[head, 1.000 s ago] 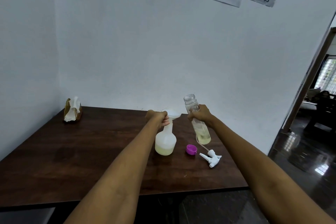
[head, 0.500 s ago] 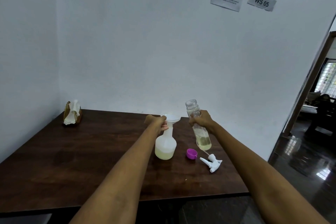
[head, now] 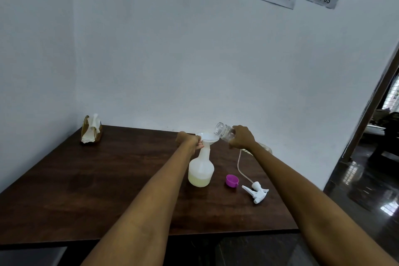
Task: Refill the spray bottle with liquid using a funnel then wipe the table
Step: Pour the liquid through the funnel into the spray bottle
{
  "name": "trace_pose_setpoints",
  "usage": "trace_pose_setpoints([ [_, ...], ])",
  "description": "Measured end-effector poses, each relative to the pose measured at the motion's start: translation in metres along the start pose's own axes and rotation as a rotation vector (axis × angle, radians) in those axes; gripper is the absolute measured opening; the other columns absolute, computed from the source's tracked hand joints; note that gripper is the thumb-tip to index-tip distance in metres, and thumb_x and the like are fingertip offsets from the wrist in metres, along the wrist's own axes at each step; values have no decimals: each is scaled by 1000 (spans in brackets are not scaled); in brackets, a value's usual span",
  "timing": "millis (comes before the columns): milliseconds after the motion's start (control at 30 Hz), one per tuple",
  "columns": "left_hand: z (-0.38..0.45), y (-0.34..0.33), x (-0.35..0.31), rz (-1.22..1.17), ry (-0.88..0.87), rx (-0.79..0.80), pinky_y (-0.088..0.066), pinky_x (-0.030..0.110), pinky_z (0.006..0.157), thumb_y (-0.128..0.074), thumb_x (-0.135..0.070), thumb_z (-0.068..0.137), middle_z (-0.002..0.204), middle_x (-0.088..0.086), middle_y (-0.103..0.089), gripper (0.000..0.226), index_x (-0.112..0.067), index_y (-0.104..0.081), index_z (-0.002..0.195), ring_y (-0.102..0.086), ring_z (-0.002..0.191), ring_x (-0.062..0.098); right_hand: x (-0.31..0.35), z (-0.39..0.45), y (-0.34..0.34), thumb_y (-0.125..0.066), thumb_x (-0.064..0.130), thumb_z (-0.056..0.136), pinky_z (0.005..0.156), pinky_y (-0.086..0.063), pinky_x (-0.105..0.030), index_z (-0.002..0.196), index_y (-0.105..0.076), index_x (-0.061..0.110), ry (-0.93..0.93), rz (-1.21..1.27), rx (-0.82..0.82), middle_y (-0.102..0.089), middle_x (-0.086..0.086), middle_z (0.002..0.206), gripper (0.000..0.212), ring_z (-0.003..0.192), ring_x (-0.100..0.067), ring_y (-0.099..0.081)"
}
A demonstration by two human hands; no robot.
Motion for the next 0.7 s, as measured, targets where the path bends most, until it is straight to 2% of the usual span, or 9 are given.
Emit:
trace_pose_setpoints([
  [100, 0, 0, 0, 12, -10, -5, -46, 16, 31, -60, 8, 86, 58, 11, -52, 24, 19, -58, 107, -49, 22, 7, 2, 0, 4, -69, 11, 68, 72, -39, -29, 88, -57, 8, 14, -74, -9, -66, -12, 100, 24, 96, -31, -60],
  [167, 0, -1, 0, 11, -16, -12, -46, 16, 30, -61, 8, 86, 57, 11, -52, 26, 18, -57, 110, -50, 26, 9, 3, 0, 6, -69, 10, 67, 74, -39, -30, 85, -52, 11, 20, -130, 0, -65, -11, 98, 24, 97, -31, -61],
  [233, 0, -1, -1, 9, -27, -17, -46, 17, 31, -62, 8, 85, 57, 11, -52, 28, 17, -57, 111, -48, 22, 7, 4, 0, 7, -68, 9, 67, 76, -39, -30, 85, -50, 12, 18, -161, 9, -61, -8, 92, 26, 98, -31, -61],
  [300, 1, -2, -1, -4, -28, -16, -46, 17, 31, -62, 7, 86, 57, 11, -52, 28, 17, -56, 111, -45, 17, 5, 5, 0, 8, -68, 8, 67, 77, -39, -29, 85, -49, 13, 25, -183, 11, -63, -8, 96, 27, 99, -30, -61],
  [433, 1, -1, -1, -7, -39, -19, -46, 17, 33, -62, 8, 85, 57, 10, -51, 35, 16, -53, 118, -46, 20, 6, 6, 1, 9, -67, 7, 68, 80, -41, -31, 101, -58, 6, 45, -227, -6, -65, -9, 107, 34, 101, -28, -60],
  [533, 1, 0, -1, -5, -46, -20, -45, 17, 31, -61, 7, 86, 56, 10, -50, 39, 15, -51, 123, -44, 17, 5, 8, 2, 10, -66, 7, 69, 76, -36, -29, 99, -57, 7, 65, -269, -13, -65, -9, 105, 32, 100, -28, -59],
  [700, 2, 1, 0, 7, -54, -27, -46, 17, 33, -62, 7, 86, 59, 13, -54, 40, 15, -51, 123, -48, 21, 7, 10, 2, 11, -65, 6, 69, 77, -37, -30, 92, -53, 10, 79, -304, -7, -65, -9, 104, 27, 100, -28, -59],
])
Point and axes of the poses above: each hand's wrist, its own z-axis towards the middle knuckle, its own y-axis out of the back of the hand, x = y × z, the point moved 4 cm from there along z, towards the middle knuckle
